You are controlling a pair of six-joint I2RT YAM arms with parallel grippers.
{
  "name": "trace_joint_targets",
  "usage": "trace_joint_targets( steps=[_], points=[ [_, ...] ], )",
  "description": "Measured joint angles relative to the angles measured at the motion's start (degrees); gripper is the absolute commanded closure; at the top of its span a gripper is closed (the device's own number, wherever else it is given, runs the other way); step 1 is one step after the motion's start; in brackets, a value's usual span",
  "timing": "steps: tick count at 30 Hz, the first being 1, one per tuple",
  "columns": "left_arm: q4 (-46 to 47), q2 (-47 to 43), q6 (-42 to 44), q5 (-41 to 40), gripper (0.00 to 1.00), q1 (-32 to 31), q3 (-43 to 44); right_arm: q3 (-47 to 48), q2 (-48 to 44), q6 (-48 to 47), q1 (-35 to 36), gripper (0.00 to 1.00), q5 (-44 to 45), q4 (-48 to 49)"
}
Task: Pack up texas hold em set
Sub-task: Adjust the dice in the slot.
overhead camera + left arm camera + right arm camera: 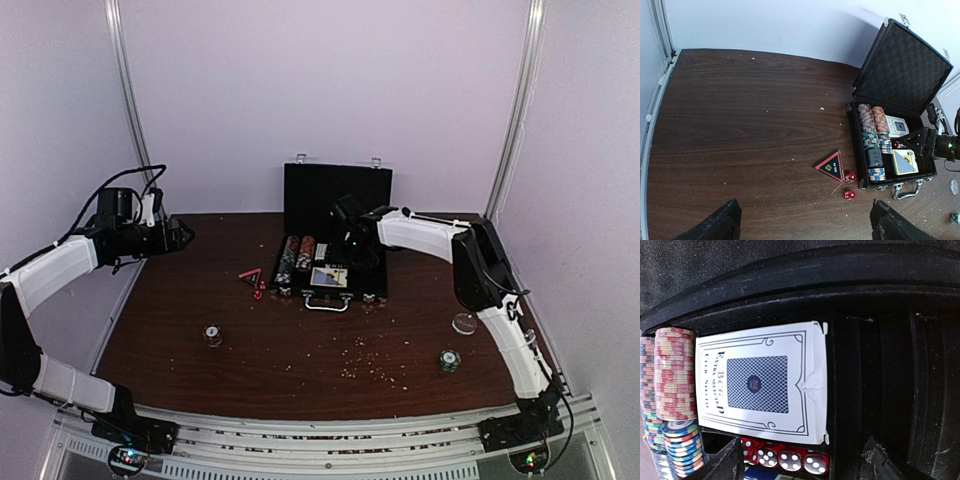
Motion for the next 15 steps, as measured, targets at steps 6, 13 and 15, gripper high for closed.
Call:
trace_joint_targets(
  steps=[6, 13, 15],
  points=[
    [0.00, 0.00, -0.02, 0.00, 0.08, 0.00, 0.00, 0.68, 0.70, -0.31, 0.94, 0.17, 3.10, -0.24],
    [0.00, 0.00, 0.00, 0.00, 0.08, 0.00, 0.00, 0.79, 1.03, -0.24, 1.57, 0.17, 5.33, 0.02],
    [0.00, 0.00, -0.02, 0.00, 0.08, 0.00, 0.00, 1.01, 1.14, -0.24, 1.64, 0.17, 5.55, -0.09]
  ],
)
